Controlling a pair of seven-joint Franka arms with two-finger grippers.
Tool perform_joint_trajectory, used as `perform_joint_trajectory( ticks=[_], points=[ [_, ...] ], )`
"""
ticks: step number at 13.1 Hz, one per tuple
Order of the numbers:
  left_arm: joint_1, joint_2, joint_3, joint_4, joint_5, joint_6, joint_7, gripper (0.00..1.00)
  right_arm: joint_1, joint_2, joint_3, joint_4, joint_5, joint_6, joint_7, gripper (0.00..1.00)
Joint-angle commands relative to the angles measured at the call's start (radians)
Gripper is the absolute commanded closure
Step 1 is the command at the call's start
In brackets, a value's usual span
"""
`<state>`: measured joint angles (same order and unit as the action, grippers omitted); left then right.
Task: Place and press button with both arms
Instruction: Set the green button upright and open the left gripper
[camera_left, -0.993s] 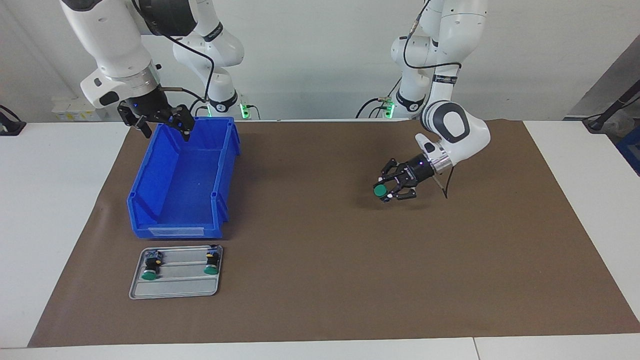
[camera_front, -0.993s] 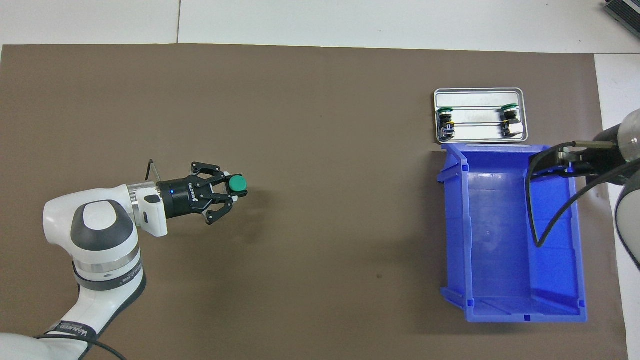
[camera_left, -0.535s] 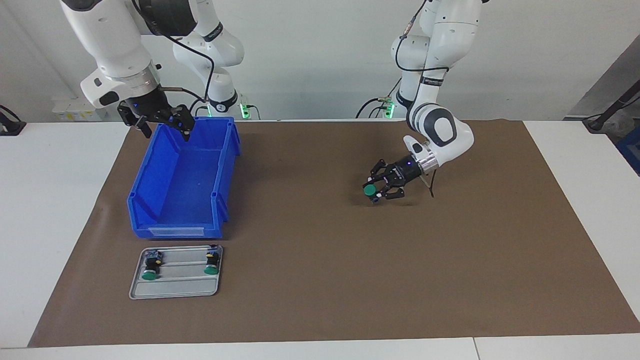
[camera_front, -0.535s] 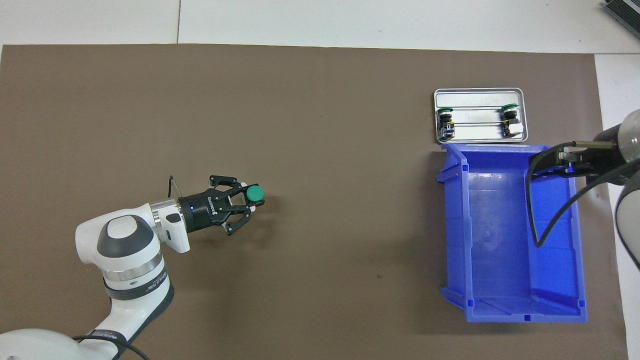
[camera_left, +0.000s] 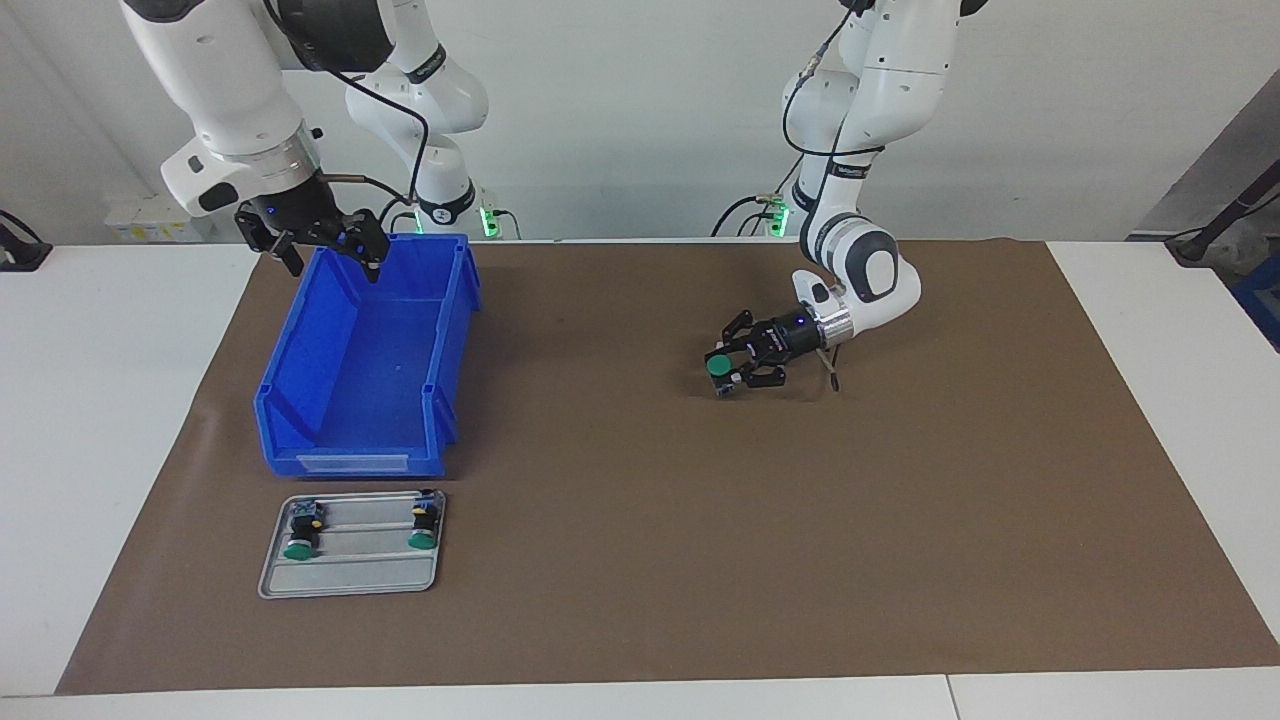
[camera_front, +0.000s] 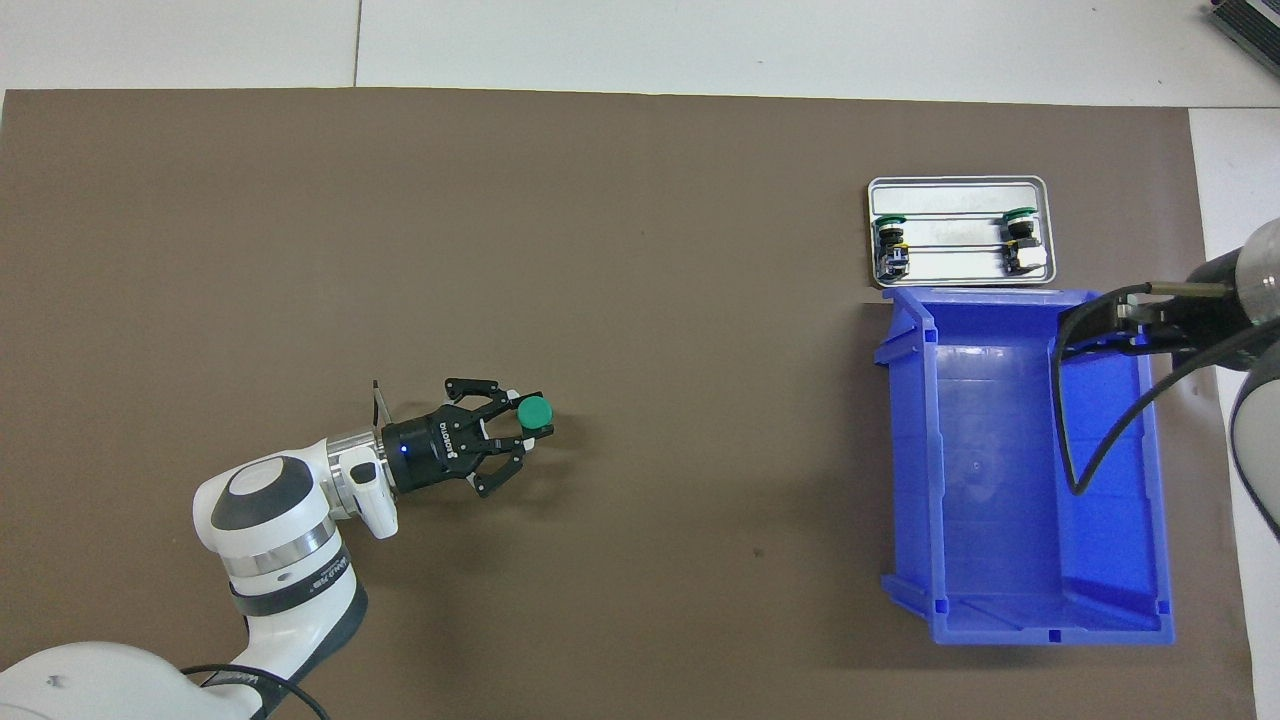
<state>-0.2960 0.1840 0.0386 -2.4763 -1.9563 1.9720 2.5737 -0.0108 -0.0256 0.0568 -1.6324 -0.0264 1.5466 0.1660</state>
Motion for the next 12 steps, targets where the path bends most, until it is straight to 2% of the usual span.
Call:
perform_joint_trajectory(
  ticks=[1, 2, 4, 10, 12],
  points=[
    [0.006, -0.014, 0.006, -0.044, -0.032, -0.050, 0.057, 0.84, -0.008, -0.025, 0.005, -0.030, 0.011, 0.017, -0.020, 0.00],
    [0.009, 0.001, 0.006, -0.053, -0.033, -0.098, 0.089, 0.86, -0.008, -0.025, 0.005, -0.029, 0.011, 0.017, -0.020, 0.00],
    [0.059, 0.131, 0.009, -0.052, -0.036, -0.264, 0.251, 0.86, -0.008, -0.025, 0.005, -0.030, 0.011, 0.017, -0.020, 0.00],
    [0.084, 0.141, 0.009, -0.047, -0.035, -0.257, 0.272, 0.86, -0.008, -0.025, 0.005, -0.030, 0.011, 0.017, -0.020, 0.00],
    [0.077, 0.144, 0.009, -0.044, -0.035, -0.233, 0.272, 0.82, -0.008, -0.025, 0.005, -0.030, 0.011, 0.017, -0.020, 0.00]
  ],
)
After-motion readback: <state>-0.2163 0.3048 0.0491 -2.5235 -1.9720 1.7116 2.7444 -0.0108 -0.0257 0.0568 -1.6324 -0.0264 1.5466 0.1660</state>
